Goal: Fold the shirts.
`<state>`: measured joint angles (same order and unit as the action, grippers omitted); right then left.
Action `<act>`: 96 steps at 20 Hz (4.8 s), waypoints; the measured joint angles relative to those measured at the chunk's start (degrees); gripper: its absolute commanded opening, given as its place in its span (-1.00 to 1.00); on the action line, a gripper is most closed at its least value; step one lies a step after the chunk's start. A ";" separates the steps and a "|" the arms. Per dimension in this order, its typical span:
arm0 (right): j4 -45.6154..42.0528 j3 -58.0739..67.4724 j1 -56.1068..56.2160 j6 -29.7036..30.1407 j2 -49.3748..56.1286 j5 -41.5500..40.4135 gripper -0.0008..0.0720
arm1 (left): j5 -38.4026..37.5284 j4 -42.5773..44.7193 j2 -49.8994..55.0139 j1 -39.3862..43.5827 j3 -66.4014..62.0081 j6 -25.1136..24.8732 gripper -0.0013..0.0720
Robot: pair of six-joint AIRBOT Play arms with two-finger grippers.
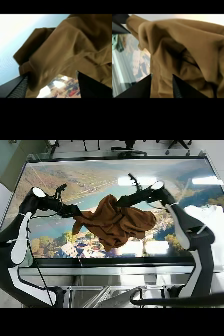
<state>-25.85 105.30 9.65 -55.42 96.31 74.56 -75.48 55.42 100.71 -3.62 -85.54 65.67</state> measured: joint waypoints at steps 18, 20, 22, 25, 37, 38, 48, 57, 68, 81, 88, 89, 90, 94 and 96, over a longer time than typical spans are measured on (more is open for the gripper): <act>-22.08 -55.45 6.78 -20.68 -37.51 -16.79 0.85 | -6.14 -0.02 -2.69 -4.83 10.82 -1.07 0.85; -20.26 -57.86 10.25 -20.11 -36.24 -23.58 0.85 | -2.47 -0.02 -2.84 -3.65 12.46 -1.07 0.85; -16.50 -58.97 12.44 -17.97 -34.51 -28.70 0.81 | 0.98 -0.02 -2.91 -2.47 13.25 -1.09 0.84; -10.38 -59.45 13.86 -12.72 -31.93 -32.98 -0.48 | 5.14 -0.02 -2.89 -0.87 13.79 -1.09 -0.77; -6.49 -48.04 -2.01 -6.19 -48.35 -20.96 -0.92 | 1.46 -0.13 -13.60 0.02 4.48 -0.22 -0.94; -6.45 -44.78 -4.87 -5.95 -50.49 -19.41 -0.93 | 0.94 -0.70 -16.55 -0.02 2.10 0.20 -0.94; -6.67 5.51 -21.88 -3.78 -57.72 -11.28 -0.93 | 7.08 0.55 -46.56 -0.20 -32.52 9.86 -0.94; -4.44 13.33 -22.82 -2.80 -50.69 -3.96 -0.92 | 12.52 9.84 -56.85 0.28 -17.68 13.86 -0.94; 1.38 -7.63 -19.39 7.02 -16.17 -2.19 -0.92 | 18.99 10.71 -11.72 5.90 -9.84 7.78 -0.93; -1.07 -7.61 -27.61 5.11 -8.74 -1.01 0.15 | 2.64 10.40 4.92 0.90 -27.87 12.81 0.88; -20.44 -14.49 -37.57 -2.03 -18.10 7.91 0.41 | -2.71 10.78 -12.48 -3.82 0.26 12.98 0.87; -21.51 -16.35 -38.18 -2.03 -18.49 8.09 0.41 | -2.51 10.78 -14.43 -4.00 5.14 12.98 0.88; -22.25 -18.03 -38.62 -2.01 -18.64 8.02 0.41 | -1.97 10.80 -15.87 -4.02 9.66 12.98 0.88; -23.74 -22.69 -39.17 -0.66 -17.44 5.90 0.41 | 0.72 10.47 -18.56 -2.78 22.80 12.96 0.87; -23.87 -23.54 -38.86 -0.22 -16.17 5.35 0.41 | 3.15 8.76 -19.02 -1.73 27.26 12.74 0.87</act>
<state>-49.71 81.76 -29.21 -55.64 80.14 79.92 -72.34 64.18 81.69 -5.34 -58.28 78.41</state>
